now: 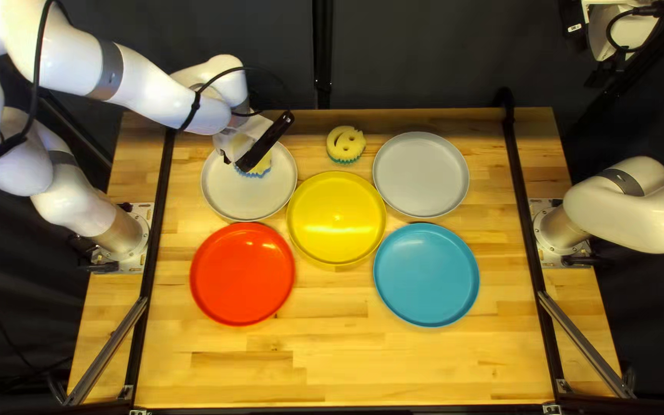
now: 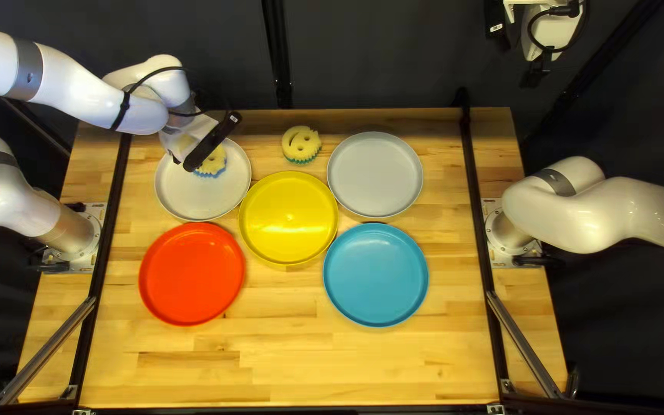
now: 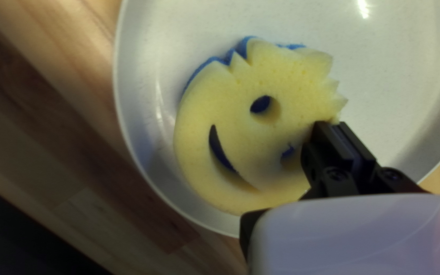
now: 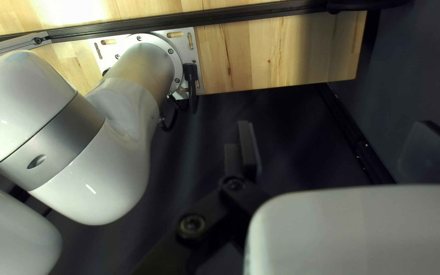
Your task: Pick up sponge and scrub the plate
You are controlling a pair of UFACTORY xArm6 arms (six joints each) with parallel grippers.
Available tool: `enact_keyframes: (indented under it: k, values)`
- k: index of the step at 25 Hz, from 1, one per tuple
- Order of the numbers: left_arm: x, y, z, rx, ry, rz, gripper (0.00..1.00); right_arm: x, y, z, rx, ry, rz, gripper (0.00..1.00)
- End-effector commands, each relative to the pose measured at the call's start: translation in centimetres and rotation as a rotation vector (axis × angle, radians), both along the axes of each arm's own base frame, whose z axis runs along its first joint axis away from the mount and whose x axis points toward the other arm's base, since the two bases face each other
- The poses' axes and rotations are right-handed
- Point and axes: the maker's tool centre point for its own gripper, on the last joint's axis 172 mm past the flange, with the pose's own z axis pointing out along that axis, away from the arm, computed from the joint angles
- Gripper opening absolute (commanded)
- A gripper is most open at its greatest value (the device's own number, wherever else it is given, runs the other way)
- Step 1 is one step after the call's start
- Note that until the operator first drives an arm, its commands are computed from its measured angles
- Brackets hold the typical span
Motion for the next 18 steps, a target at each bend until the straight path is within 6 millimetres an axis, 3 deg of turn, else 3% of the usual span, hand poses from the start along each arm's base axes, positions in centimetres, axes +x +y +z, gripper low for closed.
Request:
enact_keyframes:
  k: [1, 5, 11, 15, 18]
  values:
    - [0.5, -3.2, 0.1, -0.003, -0.008, -0.008, 0.00, 0.0, 0.0, 0.0, 0.000, 0.000, 0.000, 1.00]
    - [0.3, -5.7, 0.0, -0.006, -0.013, -0.014, 0.00, 0.0, 0.0, 0.0, 0.000, 0.000, 0.000, 1.00]
    - [-1.6, -8.4, 0.7, -0.007, -0.007, -0.005, 0.00, 0.0, 0.0, 0.0, 0.000, 0.000, 0.000, 1.00]
    - [-3.1, -6.9, 0.6, -0.009, 0.003, 0.010, 0.00, 0.0, 0.0, 0.0, 0.000, 0.000, 0.000, 1.00]
    - [-3.9, -4.5, 0.6, -0.011, 0.007, 0.027, 0.00, 0.0, 0.0, 0.0, 0.000, 0.000, 0.000, 1.00]
